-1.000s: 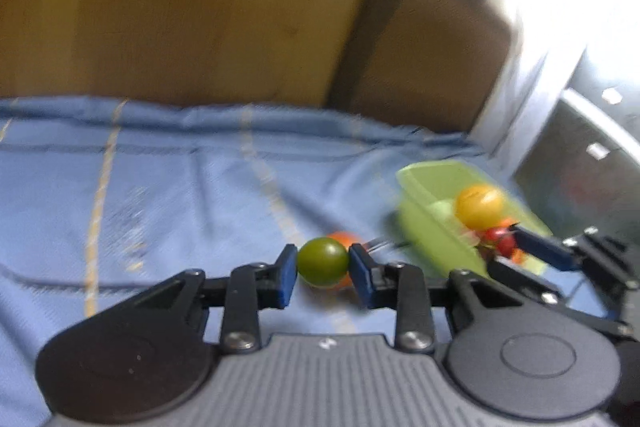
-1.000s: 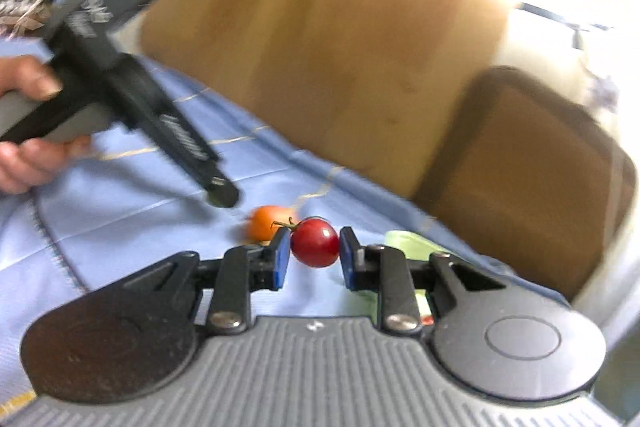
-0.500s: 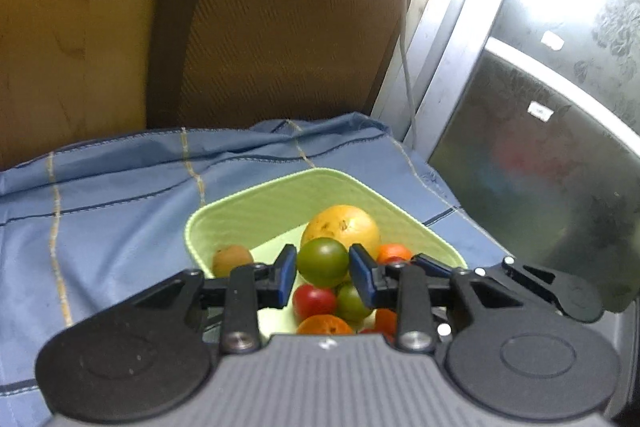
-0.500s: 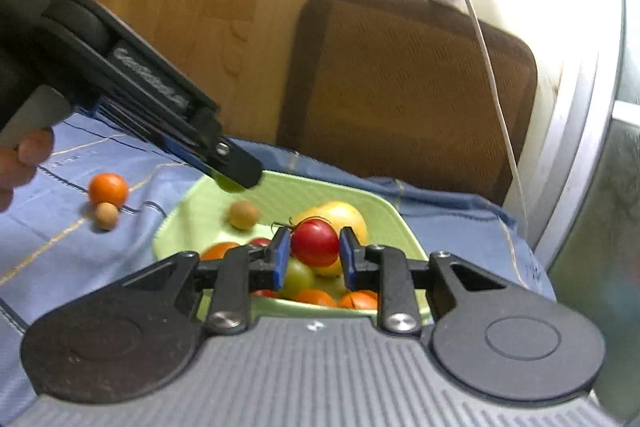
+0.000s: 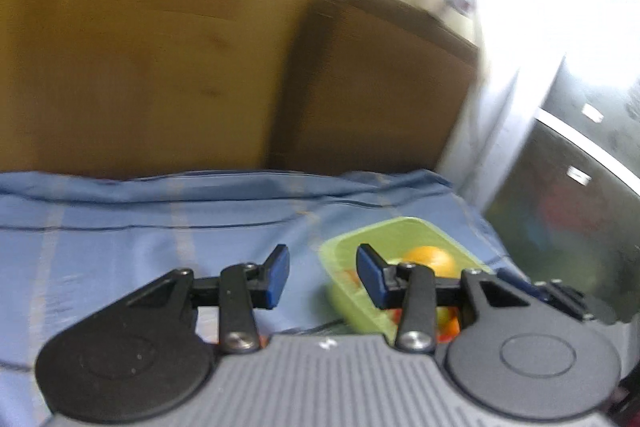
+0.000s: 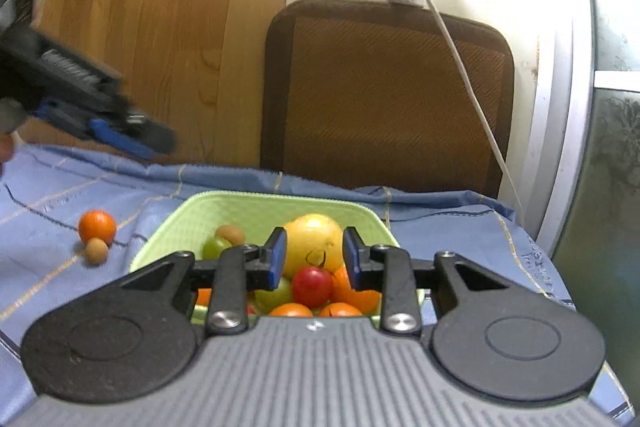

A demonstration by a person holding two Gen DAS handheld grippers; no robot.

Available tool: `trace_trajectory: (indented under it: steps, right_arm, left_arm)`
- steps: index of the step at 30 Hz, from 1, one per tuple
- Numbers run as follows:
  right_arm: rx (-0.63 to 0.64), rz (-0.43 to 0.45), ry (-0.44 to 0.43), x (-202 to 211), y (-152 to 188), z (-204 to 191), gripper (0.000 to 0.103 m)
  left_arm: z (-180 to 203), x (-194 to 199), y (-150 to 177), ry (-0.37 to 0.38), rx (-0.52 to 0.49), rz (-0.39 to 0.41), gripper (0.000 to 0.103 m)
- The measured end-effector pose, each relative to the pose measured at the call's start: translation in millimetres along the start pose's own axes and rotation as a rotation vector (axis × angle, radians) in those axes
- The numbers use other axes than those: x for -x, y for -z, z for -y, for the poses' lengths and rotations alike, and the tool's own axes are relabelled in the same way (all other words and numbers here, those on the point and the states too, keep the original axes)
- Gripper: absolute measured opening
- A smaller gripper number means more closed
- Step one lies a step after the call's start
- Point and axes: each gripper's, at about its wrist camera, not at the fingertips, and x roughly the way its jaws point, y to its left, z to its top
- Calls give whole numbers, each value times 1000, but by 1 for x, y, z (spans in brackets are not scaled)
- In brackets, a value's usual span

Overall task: Organize fruits
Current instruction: 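Grasp a mandarin with the left gripper while the right grasps a brown kiwi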

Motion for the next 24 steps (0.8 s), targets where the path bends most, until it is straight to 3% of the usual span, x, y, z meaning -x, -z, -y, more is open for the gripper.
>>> trace_trajectory:
  steps: [4, 7, 10, 13, 15, 20, 24]
  right_arm:
    - [-28, 19, -45, 8, -9, -6, 33]
    - [-38, 16, -121, 11, -17, -22, 33]
    - [-15, -18, -231, 6, -21, -48, 33]
    - [81, -126, -343, -16, -16, -97, 33]
    - [114, -154, -359, -23, -12, -109, 33]
    - [168, -237, -375, -53, -7, -138, 33]
    - [169, -287, -355, -75, -6, -140, 34]
  left_arm:
    - [-37, 20, 14, -80, 51, -7, 38]
    - [-54, 17, 24, -89, 93, -41, 38]
    - [-57, 5, 29, -49, 111, -72, 59]
    - [-51, -8, 35, -19, 85, -95, 59]
    - [-46, -17, 37, 0, 68, -114, 60]
    - [-42, -35, 44, -32, 18, -152, 59]
    - [-38, -42, 52, -43, -28, -165, 42]
